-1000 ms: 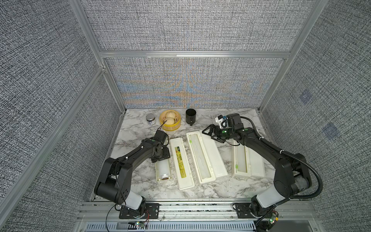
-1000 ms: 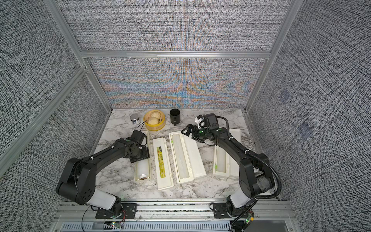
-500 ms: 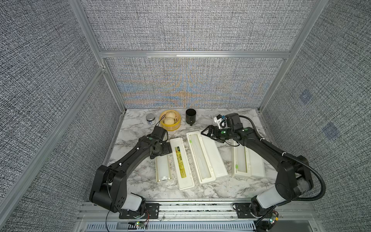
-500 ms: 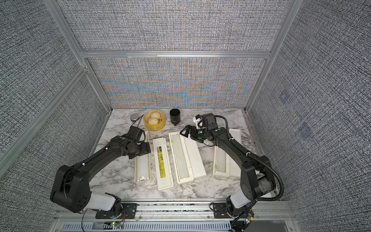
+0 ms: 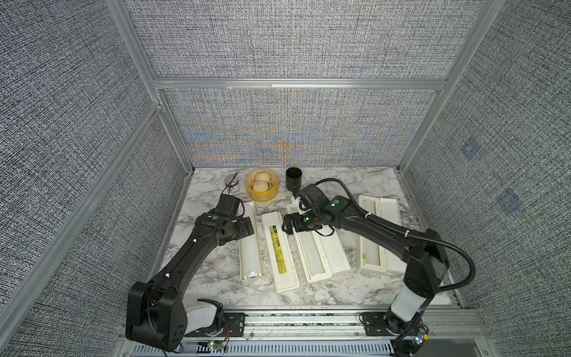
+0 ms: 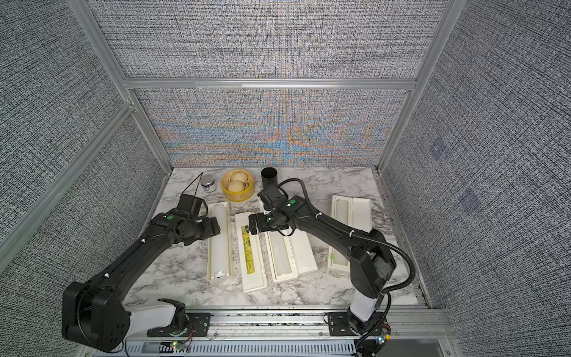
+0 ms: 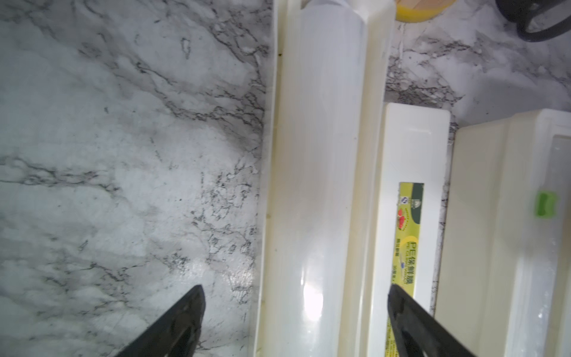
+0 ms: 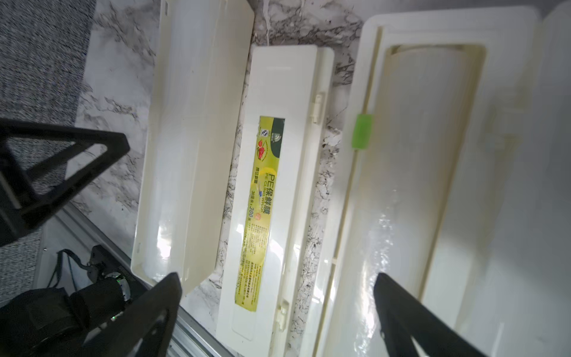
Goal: Put plastic wrap rolls into dispensers
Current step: Place the plastic wrap into the plastic wrap cutting box, then pick up the lid from the center of the board.
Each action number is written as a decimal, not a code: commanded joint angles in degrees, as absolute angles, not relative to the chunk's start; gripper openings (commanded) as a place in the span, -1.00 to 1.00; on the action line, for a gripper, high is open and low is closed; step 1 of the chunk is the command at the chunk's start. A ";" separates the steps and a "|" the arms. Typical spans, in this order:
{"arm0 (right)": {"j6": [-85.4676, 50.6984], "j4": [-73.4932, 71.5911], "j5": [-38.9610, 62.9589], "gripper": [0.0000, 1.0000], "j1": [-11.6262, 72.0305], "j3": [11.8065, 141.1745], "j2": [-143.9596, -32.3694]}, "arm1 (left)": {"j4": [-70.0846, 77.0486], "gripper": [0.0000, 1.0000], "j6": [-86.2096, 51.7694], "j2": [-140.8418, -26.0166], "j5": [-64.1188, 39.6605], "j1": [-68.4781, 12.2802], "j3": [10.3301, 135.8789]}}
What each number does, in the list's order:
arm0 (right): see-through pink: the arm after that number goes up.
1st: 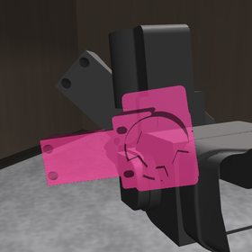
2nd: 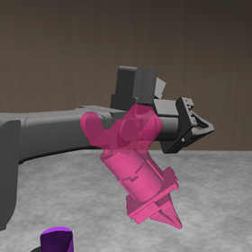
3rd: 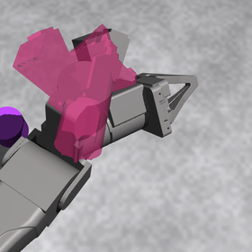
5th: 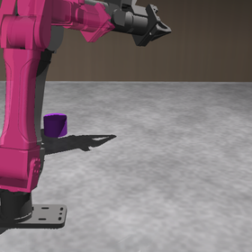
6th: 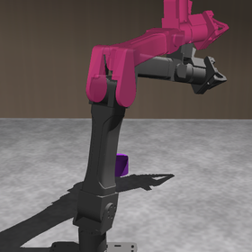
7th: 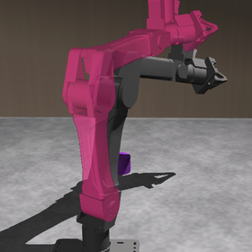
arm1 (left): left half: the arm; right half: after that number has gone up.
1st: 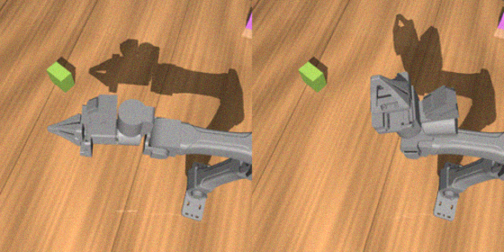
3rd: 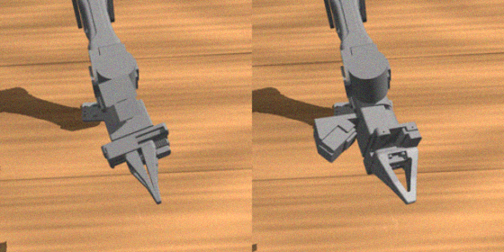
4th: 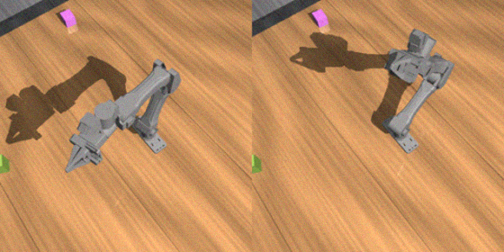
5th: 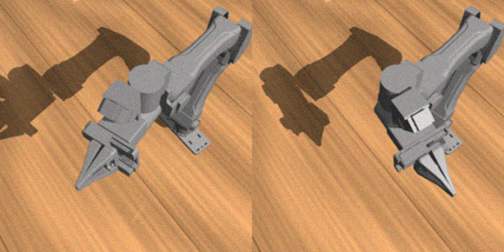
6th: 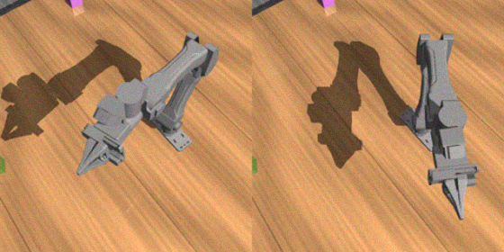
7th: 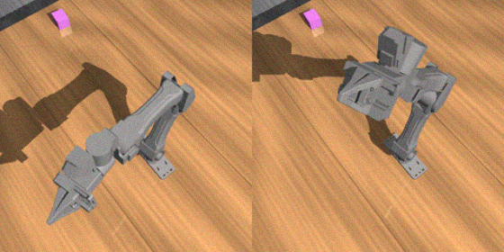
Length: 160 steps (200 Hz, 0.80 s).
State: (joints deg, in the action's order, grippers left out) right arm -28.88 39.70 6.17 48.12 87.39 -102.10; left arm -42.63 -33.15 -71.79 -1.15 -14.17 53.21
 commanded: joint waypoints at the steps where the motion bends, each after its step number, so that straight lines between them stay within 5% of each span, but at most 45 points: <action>1: -31.63 45.64 -1.02 0.98 51.24 91.02 -106.22 | -39.43 0.83 -31.71 -70.67 -5.69 -11.18 49.79; 160: -39.66 47.20 -3.53 0.98 56.11 100.98 -126.72 | -30.20 0.71 -34.34 -69.54 -19.86 -8.88 37.93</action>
State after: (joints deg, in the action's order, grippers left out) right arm -38.57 42.63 -0.97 56.07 100.29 -125.05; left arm -30.26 -34.92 -69.12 -18.57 -8.91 37.34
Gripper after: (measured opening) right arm 0.989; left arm 0.856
